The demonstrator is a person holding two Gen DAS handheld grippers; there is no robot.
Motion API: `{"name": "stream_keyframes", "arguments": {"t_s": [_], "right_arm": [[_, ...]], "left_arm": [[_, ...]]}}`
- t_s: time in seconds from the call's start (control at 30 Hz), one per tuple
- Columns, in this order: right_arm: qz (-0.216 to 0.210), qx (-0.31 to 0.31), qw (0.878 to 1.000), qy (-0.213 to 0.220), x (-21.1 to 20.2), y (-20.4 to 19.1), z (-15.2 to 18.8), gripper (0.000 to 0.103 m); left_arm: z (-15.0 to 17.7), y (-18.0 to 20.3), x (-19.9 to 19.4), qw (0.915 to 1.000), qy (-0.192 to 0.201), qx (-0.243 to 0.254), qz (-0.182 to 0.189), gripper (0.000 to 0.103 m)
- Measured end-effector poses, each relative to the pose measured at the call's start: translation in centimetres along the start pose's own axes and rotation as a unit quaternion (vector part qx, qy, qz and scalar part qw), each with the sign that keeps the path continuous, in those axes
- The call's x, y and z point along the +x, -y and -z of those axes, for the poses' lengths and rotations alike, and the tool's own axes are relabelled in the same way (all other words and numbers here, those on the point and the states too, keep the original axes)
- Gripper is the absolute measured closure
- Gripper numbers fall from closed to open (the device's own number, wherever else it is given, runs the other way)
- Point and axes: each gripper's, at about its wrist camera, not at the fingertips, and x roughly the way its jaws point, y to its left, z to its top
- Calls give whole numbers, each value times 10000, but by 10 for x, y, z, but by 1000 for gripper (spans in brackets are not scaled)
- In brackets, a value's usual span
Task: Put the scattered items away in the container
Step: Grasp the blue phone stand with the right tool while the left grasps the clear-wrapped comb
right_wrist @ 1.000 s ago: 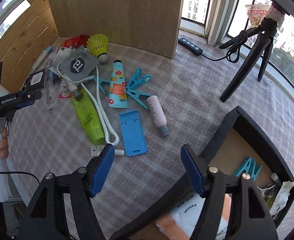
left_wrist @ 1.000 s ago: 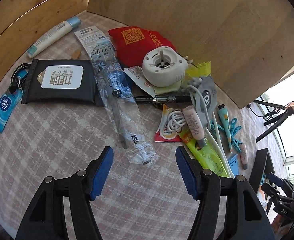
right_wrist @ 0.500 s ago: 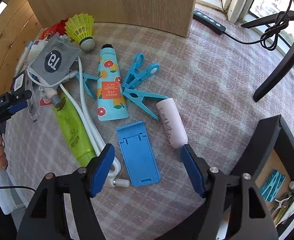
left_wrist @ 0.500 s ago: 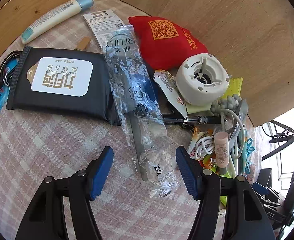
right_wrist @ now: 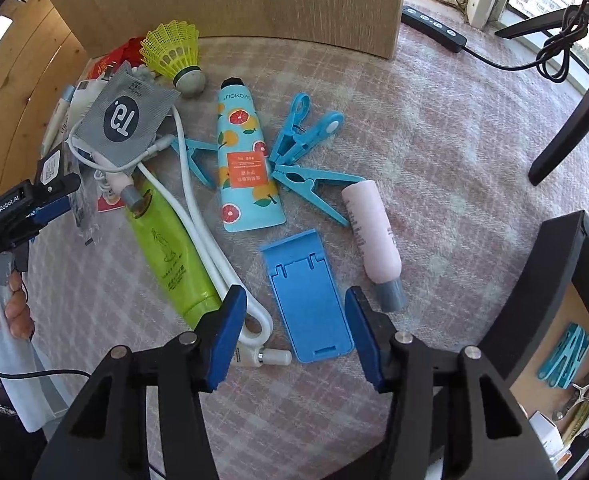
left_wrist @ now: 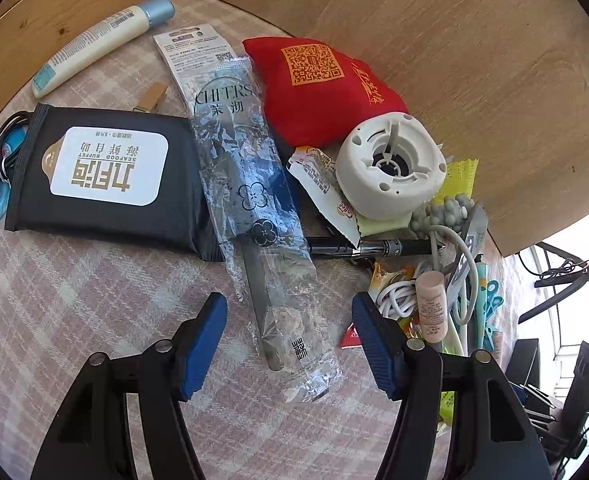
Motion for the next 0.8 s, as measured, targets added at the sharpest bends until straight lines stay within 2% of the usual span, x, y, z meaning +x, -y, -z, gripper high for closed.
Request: {"name": "stream_keyframes", "arguments": {"t_s": [0.33, 0.53, 0.63, 0.67, 0.73, 0.8], "right_arm": [[409, -298, 9987, -71, 15, -13, -8, 52], [663, -560, 9961, -137, 21, -28, -12, 51], [792, -610, 9949, -139, 22, -32, -12, 55], [880, -644, 9940, -127, 22, -33, -11, 59], [993, -687, 9926, -96, 22, -34, -10, 65], [950, -666, 9932, -106, 21, -33, -9, 67]], "left_arm": [[3, 12, 9, 9999, -34, 23, -95, 41], [10, 24, 13, 9995, -6, 178, -274, 41], [13, 26, 13, 9985, 111, 212, -488, 55], [15, 27, 13, 9981, 146, 247, -552, 61], [17, 26, 12, 9976, 187, 287, -608, 69], [19, 23, 11, 9975, 195, 281, -611, 81]]}}
